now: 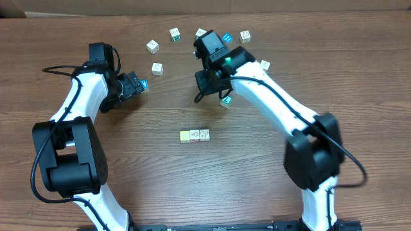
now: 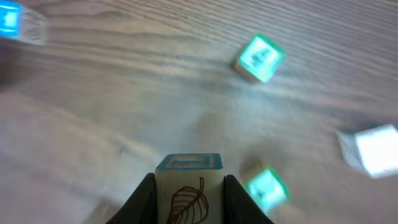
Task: Form a horizontal line
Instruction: 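Close the right gripper on the leaf block and lift it, then carry the leaf block toward the right end of the front row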
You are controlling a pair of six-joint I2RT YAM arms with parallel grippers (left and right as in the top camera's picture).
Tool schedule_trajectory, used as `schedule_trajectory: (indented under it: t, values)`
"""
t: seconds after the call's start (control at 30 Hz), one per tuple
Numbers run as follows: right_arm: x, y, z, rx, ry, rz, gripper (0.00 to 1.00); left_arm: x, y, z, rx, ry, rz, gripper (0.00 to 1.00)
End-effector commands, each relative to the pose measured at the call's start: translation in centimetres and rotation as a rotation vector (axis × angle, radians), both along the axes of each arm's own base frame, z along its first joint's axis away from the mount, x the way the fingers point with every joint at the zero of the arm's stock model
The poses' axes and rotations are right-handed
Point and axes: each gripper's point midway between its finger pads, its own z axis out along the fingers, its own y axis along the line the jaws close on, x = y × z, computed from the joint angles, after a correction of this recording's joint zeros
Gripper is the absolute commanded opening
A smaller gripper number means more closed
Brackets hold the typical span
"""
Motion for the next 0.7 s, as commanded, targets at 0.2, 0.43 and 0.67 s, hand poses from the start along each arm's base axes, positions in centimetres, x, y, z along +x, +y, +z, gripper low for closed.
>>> schedule_trajectory:
  t: [0.2,0.43,0.67]
  values:
    - [-3.5,-2.1,9.1,0.091,-0.048,-0.118,0.19,0.5,-0.1,0.1,0.007,-0.008,-0.006,1.0]
    - [-5.8,-3.6,7.7,0.032,0.056,-0.159,0.17,0.5,-0.1,0.1,0.007,-0.008,-0.006,0.99]
    - [-6.9,-4.4,7.3,0.014,0.113,-0.232,0.17,0.5,-0.1,0.1,0.007,-0.008,-0.006,0.99]
